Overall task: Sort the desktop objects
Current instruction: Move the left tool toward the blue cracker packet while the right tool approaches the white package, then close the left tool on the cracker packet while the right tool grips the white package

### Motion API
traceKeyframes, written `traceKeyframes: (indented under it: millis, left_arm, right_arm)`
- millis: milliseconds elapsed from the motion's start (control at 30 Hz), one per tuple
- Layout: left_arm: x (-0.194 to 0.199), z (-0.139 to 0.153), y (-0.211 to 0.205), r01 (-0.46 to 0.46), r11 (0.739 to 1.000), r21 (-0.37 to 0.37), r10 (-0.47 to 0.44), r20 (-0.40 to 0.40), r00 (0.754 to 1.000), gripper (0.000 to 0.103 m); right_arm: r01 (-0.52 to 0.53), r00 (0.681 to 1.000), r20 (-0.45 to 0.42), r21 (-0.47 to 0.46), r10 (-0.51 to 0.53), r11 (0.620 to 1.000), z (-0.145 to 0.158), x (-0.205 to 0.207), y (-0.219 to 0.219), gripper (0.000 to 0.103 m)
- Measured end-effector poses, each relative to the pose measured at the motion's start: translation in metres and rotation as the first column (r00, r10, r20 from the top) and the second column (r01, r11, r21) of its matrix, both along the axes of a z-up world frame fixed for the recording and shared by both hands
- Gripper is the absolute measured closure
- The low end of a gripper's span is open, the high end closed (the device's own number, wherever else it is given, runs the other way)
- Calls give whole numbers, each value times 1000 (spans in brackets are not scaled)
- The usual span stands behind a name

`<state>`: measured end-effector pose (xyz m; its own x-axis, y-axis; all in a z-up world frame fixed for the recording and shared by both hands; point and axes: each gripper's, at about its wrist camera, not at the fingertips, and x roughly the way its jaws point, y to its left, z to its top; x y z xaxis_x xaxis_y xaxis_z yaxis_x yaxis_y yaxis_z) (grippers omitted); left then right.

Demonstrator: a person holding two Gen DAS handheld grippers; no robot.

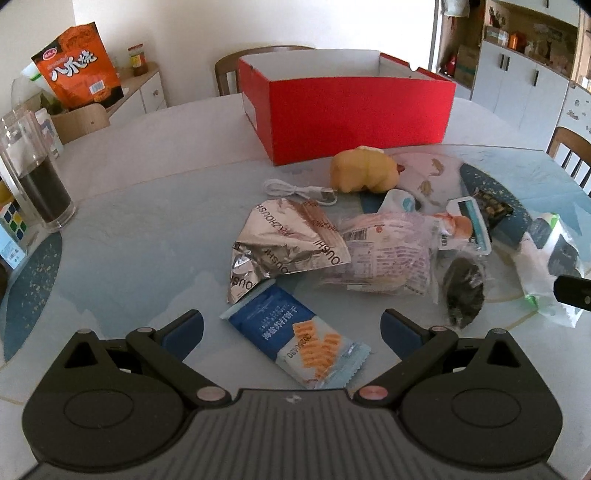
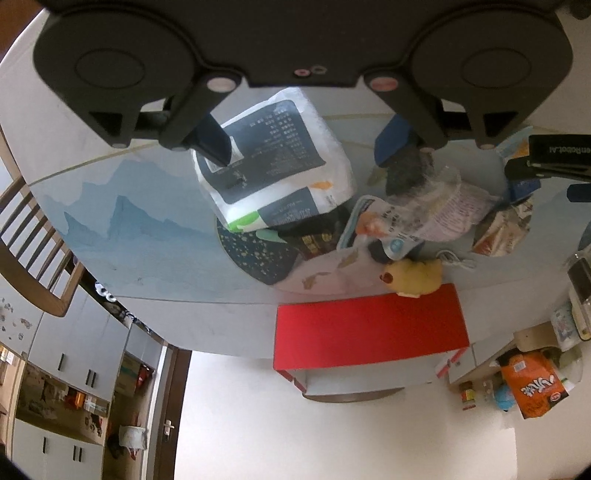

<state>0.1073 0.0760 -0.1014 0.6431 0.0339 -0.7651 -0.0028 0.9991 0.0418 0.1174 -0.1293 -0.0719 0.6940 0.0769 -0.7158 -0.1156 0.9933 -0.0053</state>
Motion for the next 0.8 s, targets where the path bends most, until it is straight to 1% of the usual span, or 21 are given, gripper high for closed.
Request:
traceKeyframes:
  millis: [133, 167, 200, 233, 367, 433, 533, 633, 700, 733, 800]
  left_arm:
    - [7, -8, 5, -33, 999, 9, 33, -21, 999, 1]
    - [8, -11, 6, -39, 999, 13, 39, -28, 999, 2]
    - [8, -13, 7, -39, 999, 13, 40, -34, 999, 7]
    - [7, -14, 7, -39, 999, 11, 39, -40, 998, 8]
    - [7, -15, 7, -40, 999, 12, 41, -32, 999, 8]
    - [8, -17, 8, -43, 999, 17, 43, -35, 998, 11]
    - [12, -19, 9, -53, 999, 0, 53, -51, 997, 12]
    - [12, -21, 10, -53, 999, -1, 53, -59, 997, 17]
    - [13, -23, 11, -54, 999, -6, 53, -69, 996, 23]
    - [13, -23, 11, -54, 998, -12, 53, -68, 996, 24]
    - [13, -22, 12, -53, 998, -17, 52, -67, 996, 29]
  right_arm:
    - [2, 1000, -4, -14, -2, 1000, -3, 2, 2, 18]
    - [3, 1000, -6, -18, -3, 1000, -5, 3, 2, 18]
    - [4, 1000, -9, -21, -4, 1000, -6, 4, 2, 18]
    - [7, 1000, -14, -24, -7, 1000, -8, 5, 2, 18]
    - [8, 1000, -25, -36, -9, 999, -15, 8, 2, 18]
    - [7, 1000, -23, -45, -8, 999, -17, 10, 3, 18]
    - [6, 1000, -24, -57, -8, 998, -20, 13, 4, 20]
    - [5, 999, -31, -78, -7, 997, -23, 16, 5, 22]
    - [6, 999, -32, -88, -9, 996, -25, 17, 6, 23]
    - [6, 999, -36, -91, -9, 996, -26, 17, 6, 24]
    - [3, 999, -41, -96, -7, 995, -27, 17, 7, 29]
